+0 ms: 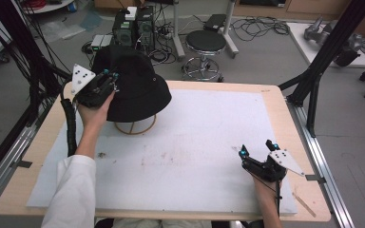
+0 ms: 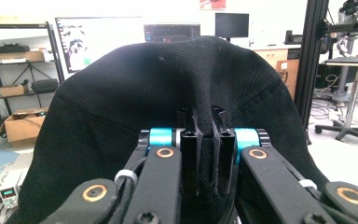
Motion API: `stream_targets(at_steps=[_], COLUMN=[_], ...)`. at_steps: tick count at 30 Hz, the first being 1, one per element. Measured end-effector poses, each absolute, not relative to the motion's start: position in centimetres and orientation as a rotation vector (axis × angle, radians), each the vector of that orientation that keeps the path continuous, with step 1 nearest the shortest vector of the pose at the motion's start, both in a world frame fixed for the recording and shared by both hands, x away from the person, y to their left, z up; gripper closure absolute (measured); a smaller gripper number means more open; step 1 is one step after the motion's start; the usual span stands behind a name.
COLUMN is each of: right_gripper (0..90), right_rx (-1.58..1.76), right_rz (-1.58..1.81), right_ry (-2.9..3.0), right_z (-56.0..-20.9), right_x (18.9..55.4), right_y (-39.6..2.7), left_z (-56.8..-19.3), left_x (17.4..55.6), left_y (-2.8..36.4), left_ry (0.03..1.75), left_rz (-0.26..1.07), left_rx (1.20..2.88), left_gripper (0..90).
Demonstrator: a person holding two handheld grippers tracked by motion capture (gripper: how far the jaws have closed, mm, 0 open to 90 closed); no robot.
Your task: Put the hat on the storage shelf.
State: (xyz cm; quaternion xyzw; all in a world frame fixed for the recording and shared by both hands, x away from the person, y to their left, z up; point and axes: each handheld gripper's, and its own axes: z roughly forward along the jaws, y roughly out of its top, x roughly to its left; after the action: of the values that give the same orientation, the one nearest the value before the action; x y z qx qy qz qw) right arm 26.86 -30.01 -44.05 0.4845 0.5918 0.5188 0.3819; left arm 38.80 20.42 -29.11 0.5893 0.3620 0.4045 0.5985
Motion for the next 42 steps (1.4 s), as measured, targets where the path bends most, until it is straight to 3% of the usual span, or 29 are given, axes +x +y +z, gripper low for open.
stream_targets(at_steps=[11, 17, 27, 42], right_gripper=[5.4, 5.4, 5.4, 5.4], right_rx=[1.234, 1.237, 1.229, 1.247], right_rz=[1.323, 1.323, 1.322, 1.322], right_ry=[1.510, 1.509, 1.509, 1.497], right_z=[-44.0, -44.0, -44.0, -44.0], right_x=[26.9, 26.9, 26.9, 26.8], right_y=[-30.0, -30.0, -29.9, -30.0], left_z=[-29.0, -28.9, -28.7, -30.3], left_x=[38.8, 38.8, 38.3, 35.4], left_y=[20.8, 21.0, 21.7, 24.4], left_ry=[0.845, 0.845, 0.879, 0.906], left_rz=[0.905, 0.894, 0.899, 0.903], left_rx=[1.350, 1.350, 1.324, 1.289], left_gripper=[81.1, 69.7, 36.6, 30.7])
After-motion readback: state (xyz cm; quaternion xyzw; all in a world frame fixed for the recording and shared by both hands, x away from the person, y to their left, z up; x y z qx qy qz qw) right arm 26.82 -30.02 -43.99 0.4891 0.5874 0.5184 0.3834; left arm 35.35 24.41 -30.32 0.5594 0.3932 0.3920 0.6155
